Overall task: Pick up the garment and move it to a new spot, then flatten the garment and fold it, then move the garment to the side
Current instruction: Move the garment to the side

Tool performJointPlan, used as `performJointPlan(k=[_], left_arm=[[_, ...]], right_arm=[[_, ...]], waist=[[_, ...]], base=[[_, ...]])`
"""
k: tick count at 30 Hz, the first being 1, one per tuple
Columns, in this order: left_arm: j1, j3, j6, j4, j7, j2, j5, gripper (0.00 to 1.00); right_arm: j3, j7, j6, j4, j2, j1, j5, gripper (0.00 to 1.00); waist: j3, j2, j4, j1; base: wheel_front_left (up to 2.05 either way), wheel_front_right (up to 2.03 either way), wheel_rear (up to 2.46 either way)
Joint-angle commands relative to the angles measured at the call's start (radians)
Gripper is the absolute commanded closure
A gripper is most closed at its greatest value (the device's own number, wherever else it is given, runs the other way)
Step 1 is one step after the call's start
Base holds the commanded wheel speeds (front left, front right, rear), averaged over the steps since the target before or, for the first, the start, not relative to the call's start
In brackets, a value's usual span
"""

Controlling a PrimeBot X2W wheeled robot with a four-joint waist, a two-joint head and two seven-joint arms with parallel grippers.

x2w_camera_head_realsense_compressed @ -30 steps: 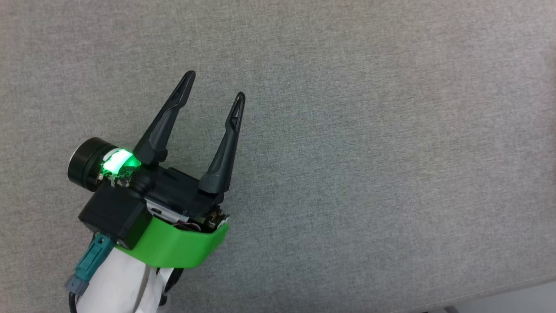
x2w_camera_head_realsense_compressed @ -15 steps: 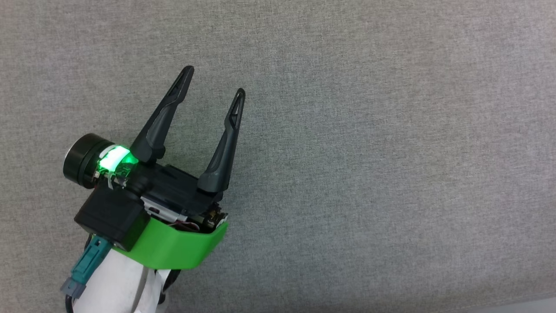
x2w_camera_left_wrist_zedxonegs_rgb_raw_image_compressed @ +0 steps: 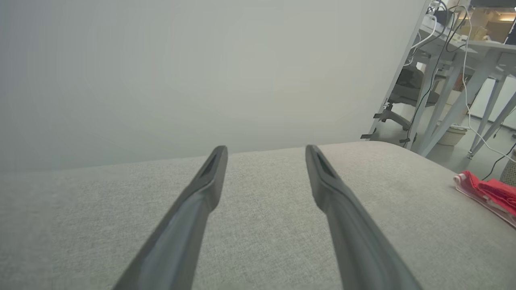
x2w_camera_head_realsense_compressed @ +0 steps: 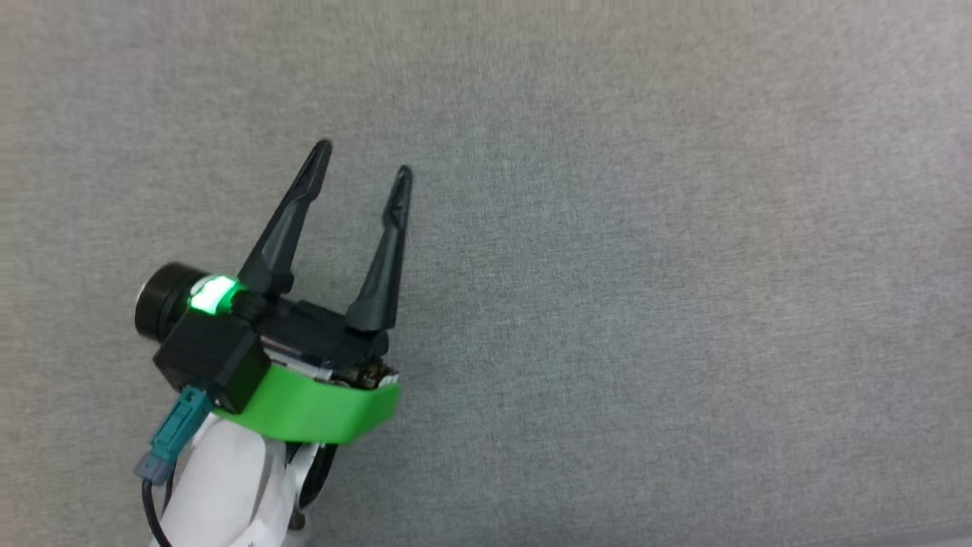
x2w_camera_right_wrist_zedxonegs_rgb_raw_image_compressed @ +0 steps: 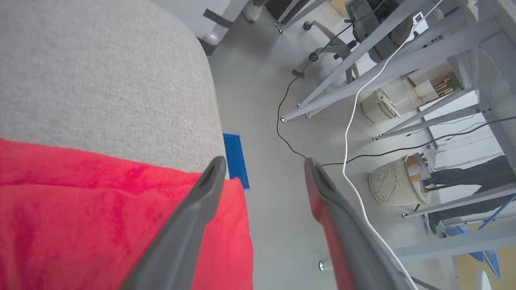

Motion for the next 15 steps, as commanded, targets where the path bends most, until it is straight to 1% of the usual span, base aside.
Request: performJointPlan(k=[1, 6, 11, 15], left_arm=[[0.029, 0.02, -0.003, 0.023, -0.006, -0.011, 0.003, 0.0], [0.076, 0.066, -0.003, 0.087, -0.006, -0.053, 0.004, 0.0], [0.125, 0.106, -0.003, 0.125, -0.006, -0.075, 0.002, 0.0], [0.155, 0.127, -0.003, 0.153, -0.006, -0.084, -0.003, 0.0]], right_arm=[[0.024, -0.011, -0.002, -0.039, 0.03, -0.013, 0.027, 0.0], [0.093, -0.009, -0.002, -0.206, 0.116, 0.009, 0.103, 0.0], [0.133, 0.022, -0.002, -0.422, 0.236, 0.099, 0.148, 0.0], [0.149, 0.038, -0.002, -0.563, 0.337, 0.185, 0.182, 0.0]], waist=[[-0.103, 0.0119, 0.014, 0.0], [-0.214, 0.0119, 0.031, 0.0], [-0.302, 0.0119, 0.056, 0.0], [-0.356, 0.0119, 0.078, 0.0]], base=[[0.0, 0.0, 0.0], [0.0, 0.0, 0.0], [0.0, 0.0, 0.0], [0.0, 0.0, 0.0]])
